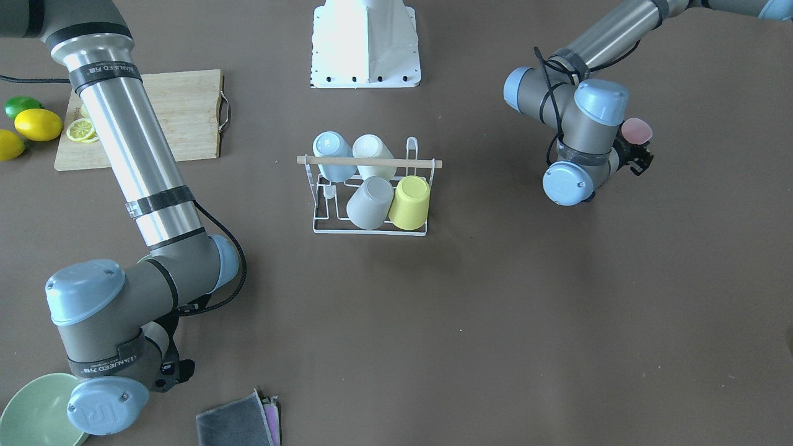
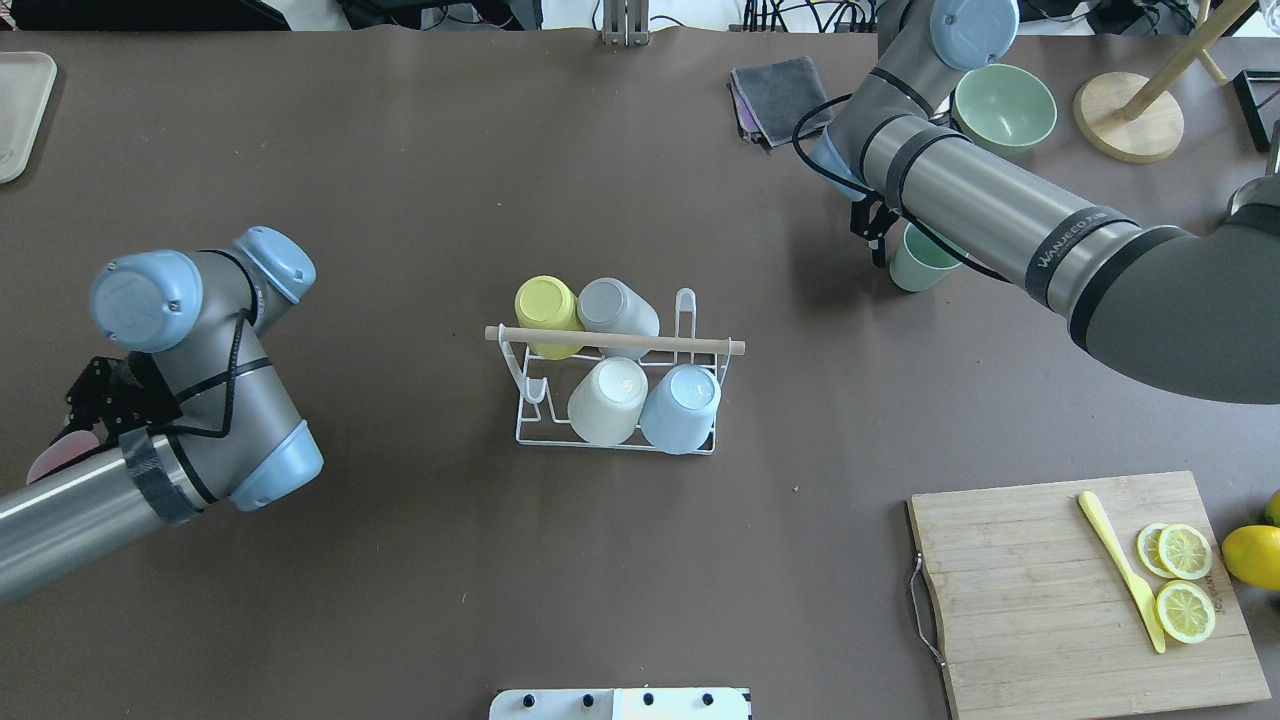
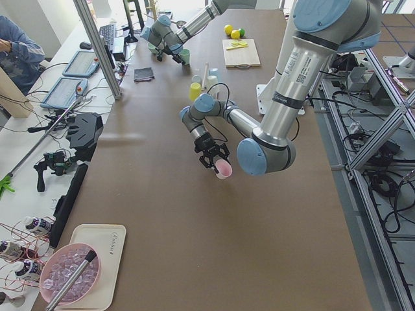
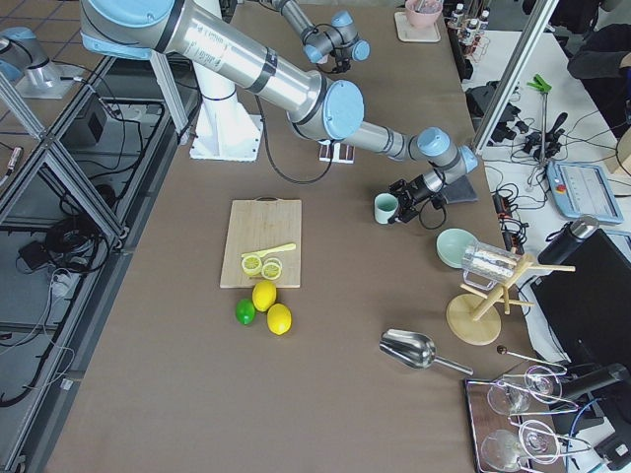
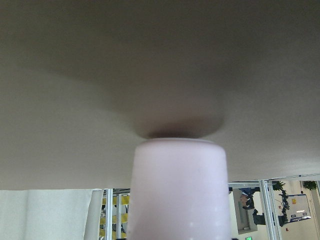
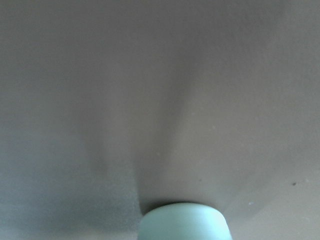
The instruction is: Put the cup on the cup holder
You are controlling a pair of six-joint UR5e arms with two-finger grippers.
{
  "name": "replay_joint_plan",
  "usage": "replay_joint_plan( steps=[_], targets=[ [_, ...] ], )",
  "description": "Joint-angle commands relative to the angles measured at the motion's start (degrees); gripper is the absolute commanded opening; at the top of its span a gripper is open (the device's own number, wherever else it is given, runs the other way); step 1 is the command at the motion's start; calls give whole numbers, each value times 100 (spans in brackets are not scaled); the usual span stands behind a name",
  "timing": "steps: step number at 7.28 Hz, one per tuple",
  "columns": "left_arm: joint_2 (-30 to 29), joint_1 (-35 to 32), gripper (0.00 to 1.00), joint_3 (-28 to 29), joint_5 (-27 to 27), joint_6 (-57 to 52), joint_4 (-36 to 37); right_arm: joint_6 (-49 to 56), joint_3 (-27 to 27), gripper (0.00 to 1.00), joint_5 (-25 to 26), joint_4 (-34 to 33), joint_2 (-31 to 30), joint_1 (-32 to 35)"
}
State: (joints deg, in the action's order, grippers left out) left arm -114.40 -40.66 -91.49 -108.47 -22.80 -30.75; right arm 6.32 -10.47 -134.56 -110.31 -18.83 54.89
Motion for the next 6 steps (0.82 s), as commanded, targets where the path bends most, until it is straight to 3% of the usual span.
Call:
replay_joint_plan(
  steps=[1,2,3,5,6],
  targets=[
    [845,-328,56,-1313,-549,1139,-628,159,-8,100,115,-96,2,-5],
    [1214,-381,56,-1788,-726,1851,-1443,159,1,100,123,-139,37,4],
    [1557,-372,56,-2141,-762,2224,-2322,167,1,92,123,-157,54,4],
    [2530,-407,54,-2992,-658,2419,-3764,159,1,13,210,-166,81,-22],
    [3189,-408,56,-3415,-657,3221,-5077,167,1,0,237,-236,150,-22]
  ],
)
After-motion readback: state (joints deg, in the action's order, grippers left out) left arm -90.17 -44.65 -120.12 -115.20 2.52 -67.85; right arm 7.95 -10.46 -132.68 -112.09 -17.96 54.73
